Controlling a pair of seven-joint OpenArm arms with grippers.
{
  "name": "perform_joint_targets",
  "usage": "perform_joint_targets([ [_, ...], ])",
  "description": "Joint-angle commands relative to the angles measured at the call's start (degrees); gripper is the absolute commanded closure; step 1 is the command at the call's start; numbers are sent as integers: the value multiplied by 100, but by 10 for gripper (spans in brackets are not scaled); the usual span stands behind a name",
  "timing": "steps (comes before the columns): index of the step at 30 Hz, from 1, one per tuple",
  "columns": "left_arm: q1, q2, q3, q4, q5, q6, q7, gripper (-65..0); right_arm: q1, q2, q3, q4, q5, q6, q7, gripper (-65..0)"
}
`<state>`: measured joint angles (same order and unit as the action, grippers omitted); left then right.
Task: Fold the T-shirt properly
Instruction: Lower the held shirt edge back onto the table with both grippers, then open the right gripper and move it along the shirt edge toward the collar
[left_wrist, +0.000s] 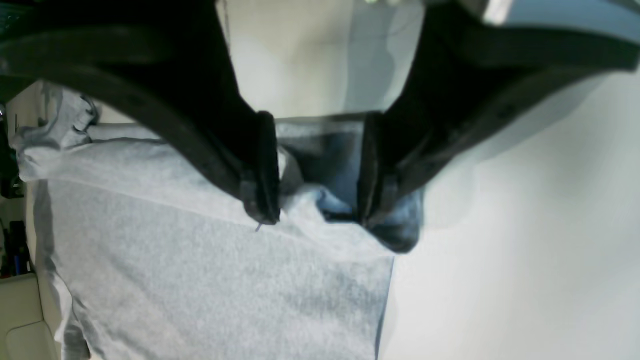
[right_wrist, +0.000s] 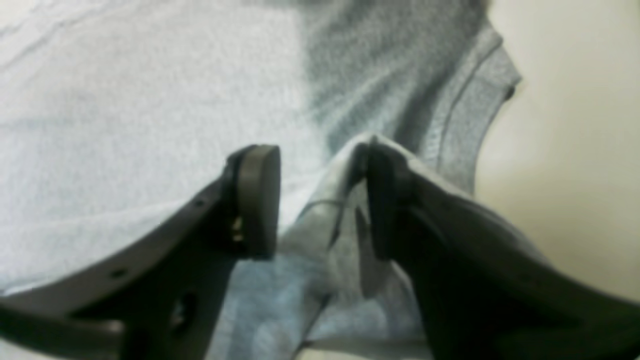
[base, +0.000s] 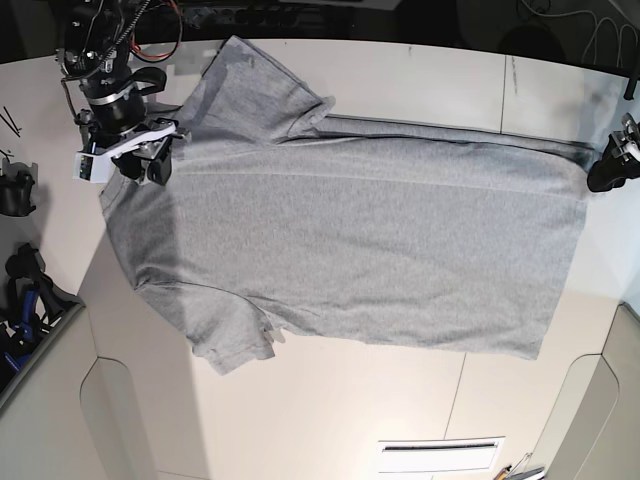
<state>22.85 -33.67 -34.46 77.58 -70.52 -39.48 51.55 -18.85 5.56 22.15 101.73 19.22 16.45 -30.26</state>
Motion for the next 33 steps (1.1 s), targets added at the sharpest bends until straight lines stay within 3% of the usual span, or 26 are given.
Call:
perform_joint_targets([
  [1, -13, -142, -48, 68, -122, -52, -118, -288, 46, 46, 22, 131, 46, 7, 212, -280],
  [8, -13, -144, -48, 70, -125, -52, -57, -288, 249, 46, 197, 424, 52, 210, 11, -279],
  [15, -13, -144, -48, 70, -122, -52, 37, -288, -175, 35, 376, 1504, 350, 221, -1235, -277],
  [21, -13, -144, -48, 70, -122, -52, 92, -288, -1357, -50, 376, 2107, 439, 175, -1244, -278],
  [25, -13, -142, -48, 70, -125, -52, 142, -288, -1952, -310, 376, 2033, 750, 136, -1241, -278],
  [29, -13, -142, -48, 70, -125, -52, 142, -288, -2184, -562, 376, 1733, 1128, 245, -1241, -281],
  [33, -13, -142, -48, 70, -120, -52, 144, -288, -2144, -605, 374, 1126, 1447, 337, -1239, -304],
])
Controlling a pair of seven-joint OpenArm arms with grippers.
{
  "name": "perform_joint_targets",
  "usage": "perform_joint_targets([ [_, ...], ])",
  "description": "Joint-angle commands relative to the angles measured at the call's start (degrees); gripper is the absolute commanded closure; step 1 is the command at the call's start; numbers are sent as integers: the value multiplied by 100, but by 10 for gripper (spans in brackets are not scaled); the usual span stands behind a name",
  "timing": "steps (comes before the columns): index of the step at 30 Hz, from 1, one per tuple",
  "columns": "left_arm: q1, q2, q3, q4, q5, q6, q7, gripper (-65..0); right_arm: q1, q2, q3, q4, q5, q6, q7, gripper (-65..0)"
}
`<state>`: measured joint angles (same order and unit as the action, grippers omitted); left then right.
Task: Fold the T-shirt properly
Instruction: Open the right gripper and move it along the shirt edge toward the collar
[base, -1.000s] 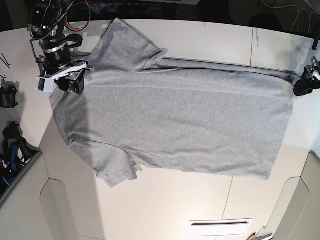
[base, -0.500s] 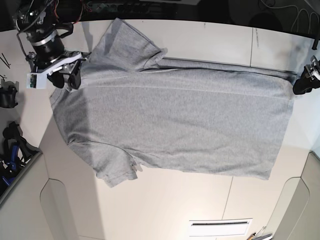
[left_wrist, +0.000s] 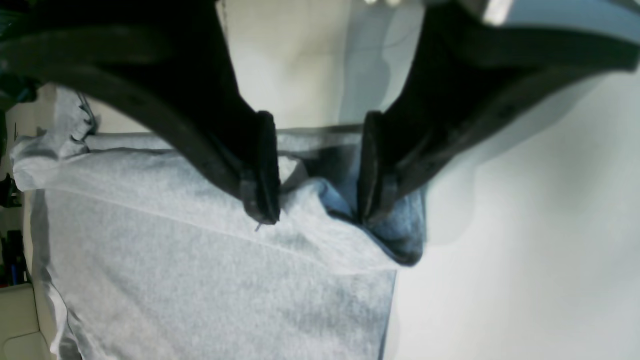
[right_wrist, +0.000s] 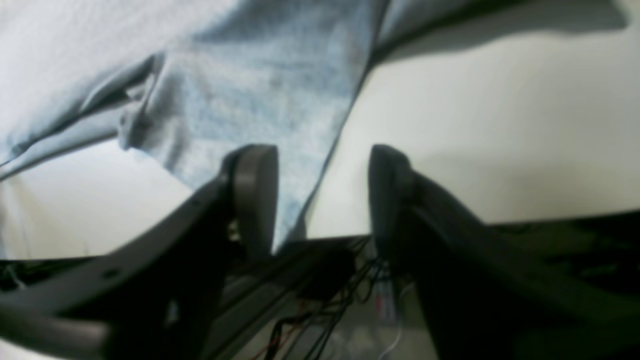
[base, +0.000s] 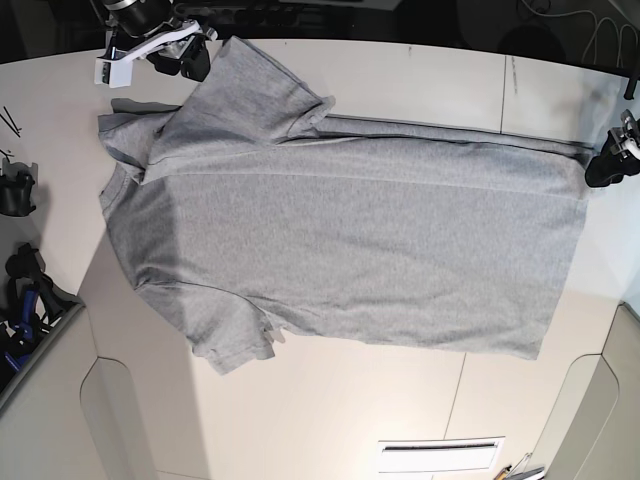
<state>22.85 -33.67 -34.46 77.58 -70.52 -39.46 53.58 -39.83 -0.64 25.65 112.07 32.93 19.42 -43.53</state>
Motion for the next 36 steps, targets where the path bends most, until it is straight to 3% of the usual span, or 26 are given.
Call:
perform_joint_targets([
  [1, -13, -142, -48, 70, -120, -54, -61, -288, -37, 15, 26, -46, 184, 61, 98, -306],
  [11, -13, -142, -48, 70, -144, -54, -61, -288, 219, -79, -105, -772, 570, 251, 79, -306],
  [23, -13, -142, -48, 70, -140, -54, -59, -288, 203, -81, -925, -807, 605, 334, -22, -303],
  [25, -13, -142, -48, 70, -140, -54, -59, -288, 205, -83, -957, -804, 605, 334, -17, -248],
  [29, -13, -142, -48, 70, -142, -54, -61, -288, 212, -81, -955, -804, 608, 426, -2, -10],
  [32, -13, -142, -48, 70, -144, -54, -61, -288, 258, -79, -955, -798, 702, 640, 0, 0],
  [36, -13, -142, -48, 70, -144, -54, -61, -288, 581, -79, -955, -793, 1130, 1193, -2, 0],
])
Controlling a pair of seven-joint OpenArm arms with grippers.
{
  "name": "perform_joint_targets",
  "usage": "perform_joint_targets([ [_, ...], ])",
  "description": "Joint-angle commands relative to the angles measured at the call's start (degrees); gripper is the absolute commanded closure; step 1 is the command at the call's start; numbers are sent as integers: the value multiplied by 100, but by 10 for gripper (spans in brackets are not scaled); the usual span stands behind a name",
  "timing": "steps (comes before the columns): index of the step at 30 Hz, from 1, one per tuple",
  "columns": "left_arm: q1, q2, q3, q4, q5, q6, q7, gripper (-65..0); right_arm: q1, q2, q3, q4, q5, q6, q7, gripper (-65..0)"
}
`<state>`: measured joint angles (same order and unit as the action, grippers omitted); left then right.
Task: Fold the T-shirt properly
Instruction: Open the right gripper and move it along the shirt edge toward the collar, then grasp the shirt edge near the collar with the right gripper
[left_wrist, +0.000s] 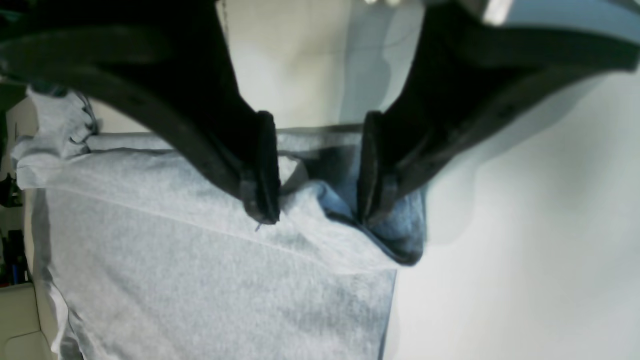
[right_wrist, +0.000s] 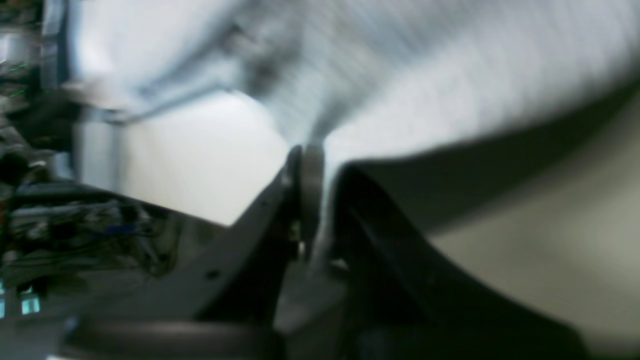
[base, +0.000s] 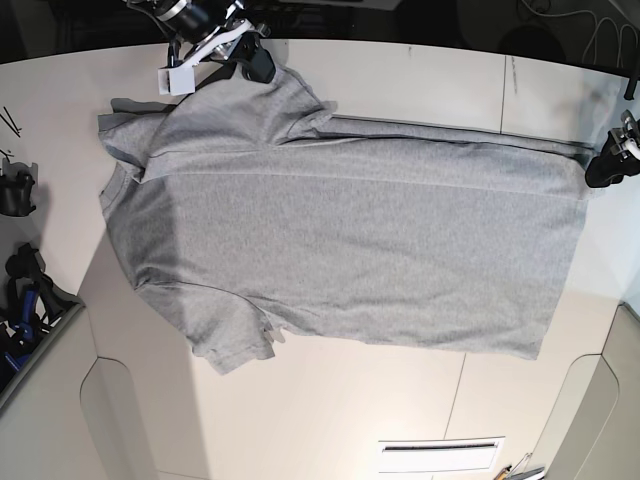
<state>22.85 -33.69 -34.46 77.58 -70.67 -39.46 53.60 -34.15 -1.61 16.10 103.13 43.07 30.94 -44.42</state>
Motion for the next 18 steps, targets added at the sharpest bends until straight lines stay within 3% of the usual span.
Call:
perform_joint_targets([
  [1, -13, -140, -48, 70, -129, -54, -63, -288, 146, 15, 0, 101, 168, 90, 87, 0],
  [7, -13, -140, -48, 70, -129, -54, -63, -288, 1222, 17, -39, 101, -85, 98, 92, 0],
  [18, -13, -140, -48, 70, -129, -54, -66, -288, 2815, 20, -682, -160, -1517, 81, 570, 0],
])
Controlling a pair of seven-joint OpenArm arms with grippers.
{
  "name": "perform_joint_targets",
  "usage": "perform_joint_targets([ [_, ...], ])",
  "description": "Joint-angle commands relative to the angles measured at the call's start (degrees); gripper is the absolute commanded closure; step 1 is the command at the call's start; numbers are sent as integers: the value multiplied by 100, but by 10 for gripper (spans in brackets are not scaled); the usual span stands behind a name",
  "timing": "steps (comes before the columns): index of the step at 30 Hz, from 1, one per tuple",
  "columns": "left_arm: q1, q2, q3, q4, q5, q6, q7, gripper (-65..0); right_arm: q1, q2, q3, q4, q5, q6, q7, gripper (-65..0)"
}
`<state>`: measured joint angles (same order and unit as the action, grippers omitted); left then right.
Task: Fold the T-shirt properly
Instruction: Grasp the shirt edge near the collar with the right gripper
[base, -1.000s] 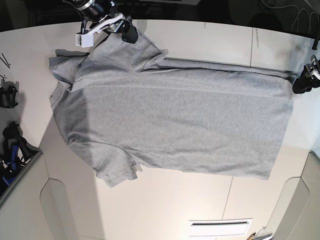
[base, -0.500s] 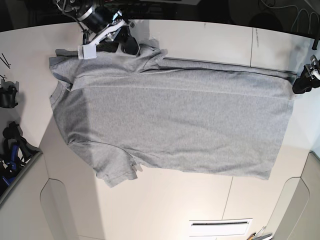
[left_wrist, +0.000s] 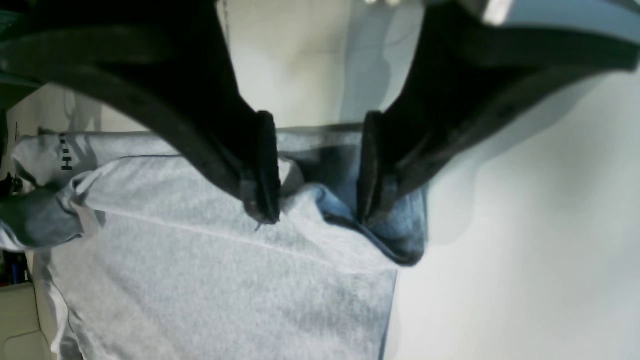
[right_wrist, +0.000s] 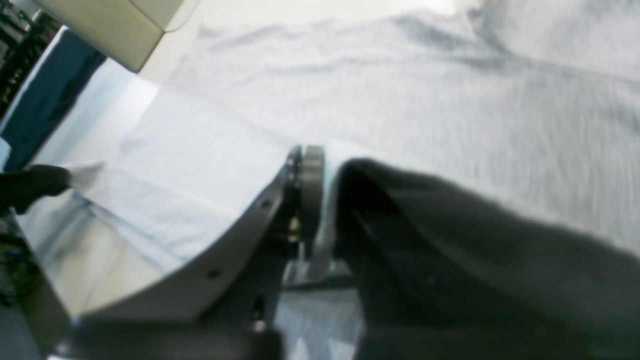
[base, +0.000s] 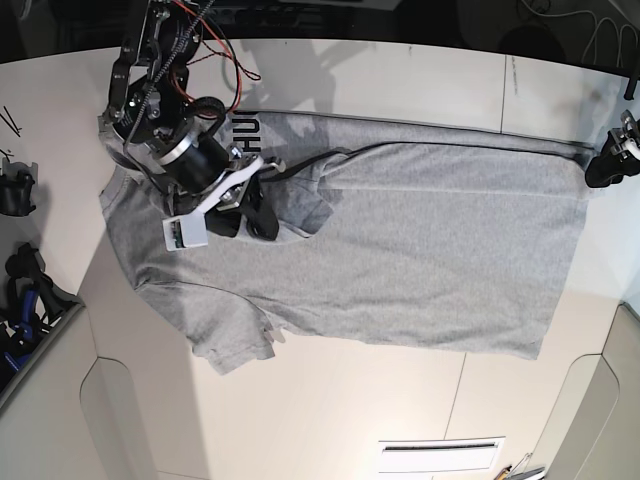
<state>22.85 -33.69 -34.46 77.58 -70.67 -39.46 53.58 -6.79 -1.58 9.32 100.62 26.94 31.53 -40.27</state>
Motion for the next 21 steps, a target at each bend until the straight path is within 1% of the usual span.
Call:
perform_joint_targets([
  [1, -13, -142, -48, 70, -129, -54, -63, -288, 190, 17, -44, 4, -22, 20, 192, 0],
  [7, -13, -140, -48, 70, -129, -54, -61, -288, 817, 17, -76, -721, -538, -39, 494, 0],
  [8, -13, -142, -48, 70, -129, -54, -61, -288, 881, 17, -76, -800, -579, -42, 496, -65],
  [9, -13, -140, -48, 70, -127, -54, -61, -288, 920, 17, -76, -846, -627, -42, 516, -159],
  [10, -13, -140, -48, 70, -127, -54, -61, -288, 931, 15, -76, -855, -684, -39, 595, -238],
  [11, -13, -140, -48, 70, -127, -54, -61, -288, 931, 17, -76, -850, -706, -42, 688, -289],
  [12, -13, -140, -48, 70, -131, -54, -61, -288, 931, 20, -76, -850, -706, -42, 737, -310],
  [17, -22, -162, -48, 70, -195, -54, -103, -288, 1056, 118, -4, -828, -713, -24, 699, -308],
  [20, -94, -188, -144, 96, -192, -54, -103, -288, 1137, 175, 166, -625, -702, -26, 385, -303],
  [21, -111, -188, -216, 127, -195, -54, -105, -288, 1128, 177, 247, -492, -702, -26, 227, -274],
])
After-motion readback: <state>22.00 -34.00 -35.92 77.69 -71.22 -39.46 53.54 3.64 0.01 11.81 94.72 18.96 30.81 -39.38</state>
